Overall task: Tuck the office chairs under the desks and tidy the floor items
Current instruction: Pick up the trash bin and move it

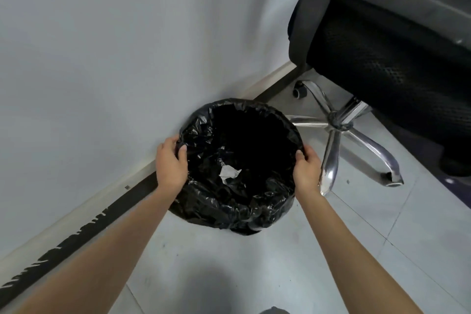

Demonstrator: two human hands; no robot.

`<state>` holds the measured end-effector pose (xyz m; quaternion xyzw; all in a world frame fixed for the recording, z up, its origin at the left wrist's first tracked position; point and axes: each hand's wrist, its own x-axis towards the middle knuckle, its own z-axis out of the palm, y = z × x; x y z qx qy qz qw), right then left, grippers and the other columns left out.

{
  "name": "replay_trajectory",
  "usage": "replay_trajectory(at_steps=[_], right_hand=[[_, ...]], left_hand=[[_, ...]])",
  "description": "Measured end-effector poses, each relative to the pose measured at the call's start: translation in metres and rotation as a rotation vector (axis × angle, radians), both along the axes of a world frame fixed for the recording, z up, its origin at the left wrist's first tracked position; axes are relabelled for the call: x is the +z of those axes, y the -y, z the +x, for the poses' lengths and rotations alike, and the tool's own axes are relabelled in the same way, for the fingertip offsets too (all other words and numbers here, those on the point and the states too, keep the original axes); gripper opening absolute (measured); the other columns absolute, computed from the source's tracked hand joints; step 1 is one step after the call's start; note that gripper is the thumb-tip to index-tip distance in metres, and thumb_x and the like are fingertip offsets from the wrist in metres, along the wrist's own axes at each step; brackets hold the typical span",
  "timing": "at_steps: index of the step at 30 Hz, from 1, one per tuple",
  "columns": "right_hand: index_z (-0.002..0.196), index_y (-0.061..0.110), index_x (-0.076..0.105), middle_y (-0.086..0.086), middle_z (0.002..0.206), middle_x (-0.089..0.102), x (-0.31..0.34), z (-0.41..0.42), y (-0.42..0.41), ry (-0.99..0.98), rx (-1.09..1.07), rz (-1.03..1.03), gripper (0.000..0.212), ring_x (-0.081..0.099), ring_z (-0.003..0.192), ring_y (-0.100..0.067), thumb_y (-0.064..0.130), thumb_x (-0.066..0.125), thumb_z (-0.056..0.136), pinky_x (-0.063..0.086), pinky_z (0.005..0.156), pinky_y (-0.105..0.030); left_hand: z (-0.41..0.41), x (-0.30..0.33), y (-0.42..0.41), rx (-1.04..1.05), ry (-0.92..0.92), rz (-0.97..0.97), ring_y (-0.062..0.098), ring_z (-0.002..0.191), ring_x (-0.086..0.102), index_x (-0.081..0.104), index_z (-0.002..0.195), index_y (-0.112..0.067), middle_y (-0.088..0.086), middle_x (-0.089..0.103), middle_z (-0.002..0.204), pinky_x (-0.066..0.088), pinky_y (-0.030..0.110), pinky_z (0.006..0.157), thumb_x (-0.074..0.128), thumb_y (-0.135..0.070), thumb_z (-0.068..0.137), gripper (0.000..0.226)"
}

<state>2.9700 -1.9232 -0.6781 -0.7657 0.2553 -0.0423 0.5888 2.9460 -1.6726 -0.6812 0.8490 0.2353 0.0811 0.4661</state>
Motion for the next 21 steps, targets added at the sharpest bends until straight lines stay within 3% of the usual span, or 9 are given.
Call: replay_trajectory(at_steps=[2,5,8,12,15,17,19,21], right_hand=[[0.128,0.009,0.05,-0.005,0.115,0.057,-0.001,0.001,-0.006,0.036,0.026,-0.136,0.036,0.052,0.105,-0.018,0.005,0.034,0.097,0.038,0.093,-0.024],[0.13,0.006,0.048,-0.017,0.118,0.054,-0.008,0.003,-0.008,0.044,0.043,-0.287,0.037,0.051,0.109,-0.027,0.005,0.032,0.097,0.037,0.095,-0.029],[0.133,0.004,0.045,-0.019,0.125,0.052,-0.011,0.011,-0.005,0.027,0.042,-0.283,0.038,0.049,0.116,-0.03,0.007,0.033,0.098,0.037,0.104,-0.035],[0.135,0.003,0.042,-0.019,0.13,0.05,-0.013,0.017,-0.004,0.035,0.061,-0.283,0.038,0.047,0.121,-0.03,0.009,0.032,0.099,0.034,0.105,-0.033],[0.141,0.011,0.034,-0.012,0.14,0.044,-0.002,0.012,-0.001,-0.033,0.124,-0.144,0.042,0.04,0.13,-0.026,0.017,0.031,0.101,0.029,0.109,-0.032],[0.146,0.02,0.022,-0.007,0.148,0.036,0.019,0.008,0.003,-0.16,0.18,-0.018,0.046,0.032,0.136,-0.025,0.029,0.029,0.101,0.024,0.112,-0.035],[0.148,0.025,0.008,-0.004,0.154,0.024,0.047,-0.001,0.007,-0.287,0.216,0.004,0.054,0.022,0.14,-0.027,0.04,0.025,0.1,0.017,0.113,-0.039],[0.148,0.028,0.003,-0.005,0.153,0.024,0.082,-0.014,0.01,-0.349,0.208,-0.053,0.055,0.024,0.139,-0.03,0.04,0.026,0.099,0.018,0.113,-0.043]], left_hand=[[0.004,-0.001,0.001,0.008,-0.002,0.019,0.03,0.109,0.052,0.048,0.125,-0.002,0.02,0.053,0.117,0.039,0.035,0.098,0.047,-0.013,0.094,0.033],[0.001,-0.005,0.007,0.045,0.058,0.036,0.03,0.107,0.051,0.05,0.124,-0.002,0.02,0.052,0.115,0.037,0.031,0.094,0.045,-0.014,0.095,0.032],[0.01,-0.008,0.008,0.075,0.09,-0.021,0.027,0.109,0.051,0.049,0.127,-0.003,0.019,0.051,0.119,0.037,0.03,0.097,0.045,-0.014,0.095,0.034],[0.017,-0.012,0.005,0.051,0.098,-0.047,0.026,0.113,0.05,0.047,0.128,-0.004,0.017,0.052,0.122,0.037,0.03,0.099,0.046,-0.016,0.095,0.035],[0.013,-0.002,-0.006,-0.009,-0.055,-0.124,0.027,0.11,0.053,0.047,0.125,-0.006,0.015,0.056,0.118,0.038,0.033,0.096,0.044,-0.026,0.095,0.036],[0.011,0.013,-0.02,-0.065,-0.224,-0.229,0.031,0.114,0.051,0.046,0.124,-0.006,0.017,0.055,0.122,0.037,0.039,0.101,0.036,-0.042,0.093,0.049],[0.005,0.034,-0.033,-0.061,-0.368,-0.278,0.032,0.127,0.042,0.035,0.134,-0.01,0.018,0.041,0.14,0.031,0.049,0.109,0.026,-0.055,0.083,0.069],[-0.007,0.068,-0.038,0.005,-0.398,-0.262,0.03,0.13,0.039,0.021,0.142,-0.011,0.013,0.037,0.143,0.029,0.049,0.11,0.026,-0.048,0.088,0.066]])
